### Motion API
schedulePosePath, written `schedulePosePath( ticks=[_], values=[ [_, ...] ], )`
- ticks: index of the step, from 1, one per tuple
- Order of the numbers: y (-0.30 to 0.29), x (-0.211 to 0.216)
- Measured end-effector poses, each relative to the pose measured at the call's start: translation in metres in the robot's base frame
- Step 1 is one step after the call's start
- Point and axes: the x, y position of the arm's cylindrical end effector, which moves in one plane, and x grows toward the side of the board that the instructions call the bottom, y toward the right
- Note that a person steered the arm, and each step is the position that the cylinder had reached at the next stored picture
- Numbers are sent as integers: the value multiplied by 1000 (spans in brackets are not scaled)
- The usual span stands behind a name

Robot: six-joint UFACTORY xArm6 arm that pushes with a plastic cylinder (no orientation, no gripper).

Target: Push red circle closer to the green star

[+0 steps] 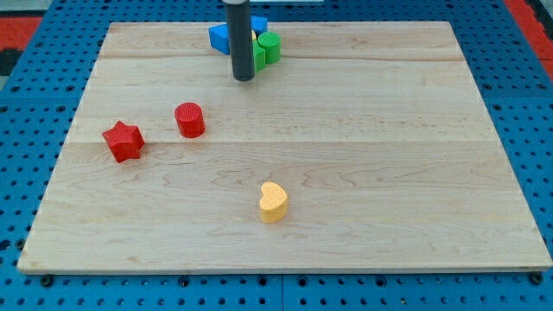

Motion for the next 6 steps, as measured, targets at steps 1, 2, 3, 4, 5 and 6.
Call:
schedulePosePath(
  ticks=[1, 2, 3, 4, 5, 6],
  values=[
    [22, 84],
    [-52, 114],
    [-100, 61],
    [-95, 25],
    [-127, 36],
    [-162, 30]
  ],
)
